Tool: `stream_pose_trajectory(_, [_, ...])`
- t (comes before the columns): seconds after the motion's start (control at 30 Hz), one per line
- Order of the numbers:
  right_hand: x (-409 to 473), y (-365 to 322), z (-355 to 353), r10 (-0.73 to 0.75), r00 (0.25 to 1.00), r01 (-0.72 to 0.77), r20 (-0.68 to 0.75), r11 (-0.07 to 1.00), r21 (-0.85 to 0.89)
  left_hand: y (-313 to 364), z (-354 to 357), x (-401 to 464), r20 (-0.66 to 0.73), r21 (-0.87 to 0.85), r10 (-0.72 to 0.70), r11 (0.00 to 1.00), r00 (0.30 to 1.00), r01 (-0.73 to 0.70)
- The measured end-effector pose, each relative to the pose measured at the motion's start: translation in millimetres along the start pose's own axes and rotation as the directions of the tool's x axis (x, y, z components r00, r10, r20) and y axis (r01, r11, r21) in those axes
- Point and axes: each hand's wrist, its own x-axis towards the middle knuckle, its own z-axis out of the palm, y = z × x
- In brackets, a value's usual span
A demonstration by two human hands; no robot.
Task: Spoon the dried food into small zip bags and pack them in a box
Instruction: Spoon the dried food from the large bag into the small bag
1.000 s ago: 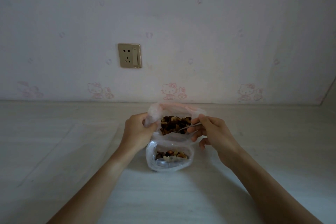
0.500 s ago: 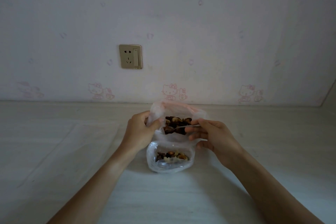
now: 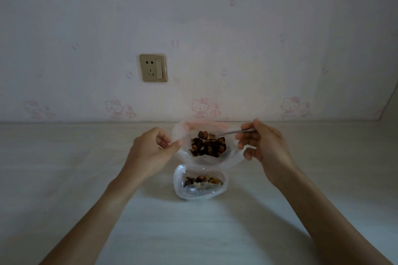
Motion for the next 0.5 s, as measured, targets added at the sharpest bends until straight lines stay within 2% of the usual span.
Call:
stream_pose_trajectory(0.13, [-4,-2,4,-0.032,0.999,0.034,0.035,0.999,-0.032,6,-11,-18,0.226,0.132,0.005,0.991,0.974,-0.036])
stream_pose_trajectory(0.2, [-6,-3,8,-0.041,0.998,0.045,0.048,0.996,-0.081,8,-12,-26,0.312,0.132,-0.012,0.991,0.95,-0.03])
stream_pose_trajectory(0.3, [-11,-4,11,-0.075,0.992,0.089,0.1,0.985,-0.149,5,-11,-36,0.392,0.051,-0.005,0.999,0.92,-0.016])
stream_pose_trajectory(0.4, [-18,-5,15,-0.15,0.973,0.187,0.175,0.957,-0.219,-1,-5,-40,0.403,-0.063,0.052,0.998,0.914,-0.029])
stream_pose_trajectory(0.5, [-23,-6,19,-0.265,0.931,0.329,0.251,0.907,-0.264,-3,1,-39,0.41,-0.186,0.032,0.981,0.912,0.05])
